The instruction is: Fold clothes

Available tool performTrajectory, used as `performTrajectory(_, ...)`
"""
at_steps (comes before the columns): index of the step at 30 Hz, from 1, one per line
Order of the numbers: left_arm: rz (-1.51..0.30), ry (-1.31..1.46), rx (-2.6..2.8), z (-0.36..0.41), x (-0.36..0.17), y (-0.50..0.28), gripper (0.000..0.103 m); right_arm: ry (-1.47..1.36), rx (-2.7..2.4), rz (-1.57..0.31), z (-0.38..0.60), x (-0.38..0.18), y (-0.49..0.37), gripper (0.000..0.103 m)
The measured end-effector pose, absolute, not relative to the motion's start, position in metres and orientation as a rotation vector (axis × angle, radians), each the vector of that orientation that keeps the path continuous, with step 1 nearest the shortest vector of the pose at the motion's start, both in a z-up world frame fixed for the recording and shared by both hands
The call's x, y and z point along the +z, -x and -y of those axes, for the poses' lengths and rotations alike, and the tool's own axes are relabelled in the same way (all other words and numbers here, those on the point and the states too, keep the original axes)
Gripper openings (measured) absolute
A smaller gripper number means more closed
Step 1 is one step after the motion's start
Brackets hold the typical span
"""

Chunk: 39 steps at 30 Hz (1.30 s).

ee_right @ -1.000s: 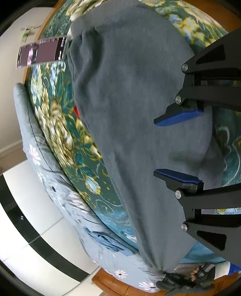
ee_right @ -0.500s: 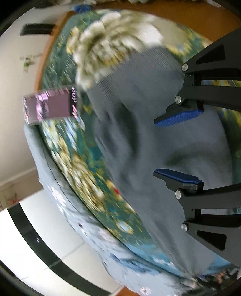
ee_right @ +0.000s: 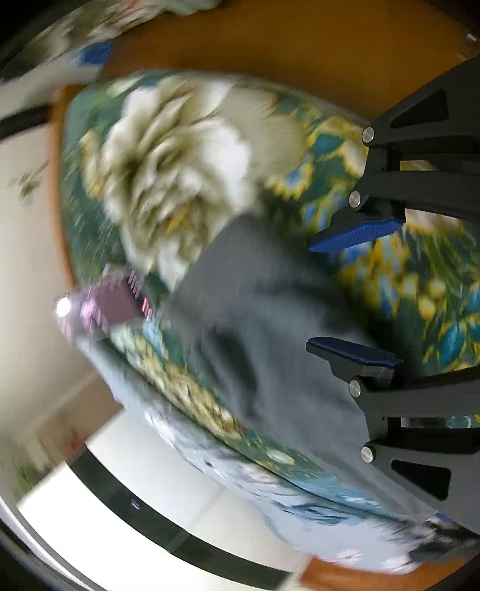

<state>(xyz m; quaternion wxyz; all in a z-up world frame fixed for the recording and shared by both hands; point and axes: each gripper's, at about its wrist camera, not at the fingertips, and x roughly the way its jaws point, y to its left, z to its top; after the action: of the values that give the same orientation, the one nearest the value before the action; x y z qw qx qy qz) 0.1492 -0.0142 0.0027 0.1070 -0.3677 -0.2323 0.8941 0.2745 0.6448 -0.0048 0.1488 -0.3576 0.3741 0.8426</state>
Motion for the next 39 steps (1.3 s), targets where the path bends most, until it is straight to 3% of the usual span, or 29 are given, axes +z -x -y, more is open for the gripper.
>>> performTrajectory(11, 0.515, 1.143, 2.244, -0.113, -0.011, -0.135, 0.062, 0.836, 2.337, -1.458, -0.688, -0.033, -0.259, 0.049)
performTrajectory(13, 0.470, 1.170, 2.219, -0.133, -0.018, -0.135, 0.062, 0.839, 2.355, -1.450, -0.689, -0.030, -0.254, 0.041)
performTrajectory(14, 0.448, 1.183, 2.217, -0.141, -0.021, -0.136, 0.062, 0.845, 2.372, -1.435, -0.689, -0.028, -0.251, 0.031)
performTrajectory(16, 0.430, 1.209, 2.212, -0.150, -0.029, -0.134, 0.062, 0.824, 2.424, -1.409, -0.693, -0.017, -0.247, 0.024)
performTrajectory(19, 0.435, 1.240, 2.212, -0.152, -0.038, -0.131, 0.062, 0.790, 2.452, -1.396, -0.699, -0.013, -0.244, 0.023)
performTrajectory(26, 0.518, 1.215, 2.257, -0.120, -0.027, -0.137, 0.062, 0.873, 2.406, -1.385, -0.699, -0.028, -0.235, 0.024)
performTrajectory(30, 0.608, 1.175, 2.441, -0.065, -0.014, -0.145, 0.062, 0.923, 2.450, -1.265, -0.685, -0.007, -0.237, 0.029)
performTrajectory(34, 0.681, 1.176, 2.713, 0.004, -0.007, -0.154, 0.062, 0.925, 2.500, -1.084, -0.664, 0.020, -0.239, 0.047)
performTrajectory(39, 1.019, 1.241, 2.802, 0.080, -0.030, -0.156, 0.062, 0.860, 2.604, -0.956, -0.632, 0.049, -0.251, 0.048)
